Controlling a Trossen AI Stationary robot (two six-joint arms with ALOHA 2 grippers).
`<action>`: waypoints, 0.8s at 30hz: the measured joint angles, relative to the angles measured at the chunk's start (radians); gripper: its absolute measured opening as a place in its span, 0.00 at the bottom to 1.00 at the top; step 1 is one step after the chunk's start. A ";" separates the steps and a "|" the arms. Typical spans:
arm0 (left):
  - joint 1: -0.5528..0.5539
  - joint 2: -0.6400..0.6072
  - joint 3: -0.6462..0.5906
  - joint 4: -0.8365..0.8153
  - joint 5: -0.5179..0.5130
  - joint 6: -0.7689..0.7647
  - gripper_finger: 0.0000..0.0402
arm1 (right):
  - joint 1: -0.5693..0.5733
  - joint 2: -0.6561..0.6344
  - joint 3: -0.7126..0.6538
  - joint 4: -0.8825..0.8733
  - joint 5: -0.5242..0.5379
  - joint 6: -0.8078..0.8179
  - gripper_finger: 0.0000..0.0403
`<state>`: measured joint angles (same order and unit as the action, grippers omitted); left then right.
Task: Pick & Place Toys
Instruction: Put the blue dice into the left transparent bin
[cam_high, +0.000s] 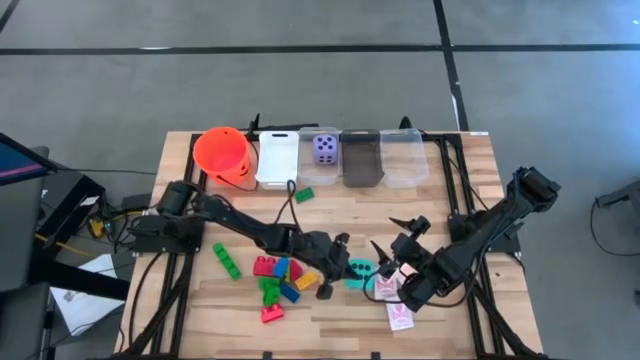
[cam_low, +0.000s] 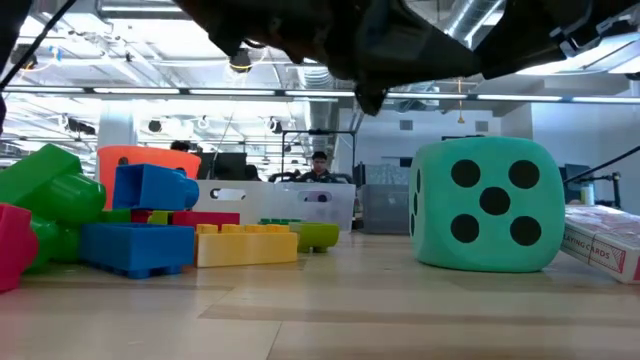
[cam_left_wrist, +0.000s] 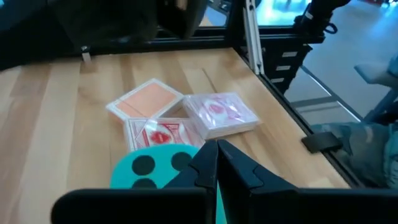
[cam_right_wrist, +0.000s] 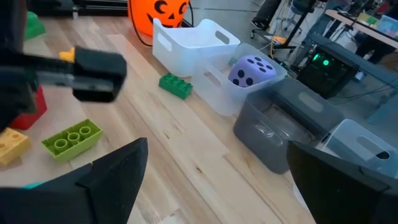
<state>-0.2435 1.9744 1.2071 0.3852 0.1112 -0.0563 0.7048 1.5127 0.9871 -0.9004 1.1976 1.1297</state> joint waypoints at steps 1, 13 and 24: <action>0.002 0.013 0.005 0.010 0.000 0.000 0.00 | 0.000 0.000 0.000 0.000 0.000 0.000 0.93; 0.005 0.174 0.147 0.050 -0.001 0.026 0.00 | 0.000 0.000 0.000 -0.013 -0.013 -0.003 0.93; 0.008 0.189 0.161 -0.077 -0.057 0.046 0.00 | 0.000 0.000 0.000 -0.023 -0.019 -0.003 0.93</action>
<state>-0.2356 2.1632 1.3682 0.3080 0.0540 -0.0099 0.7048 1.5124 0.9871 -0.9237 1.1786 1.1263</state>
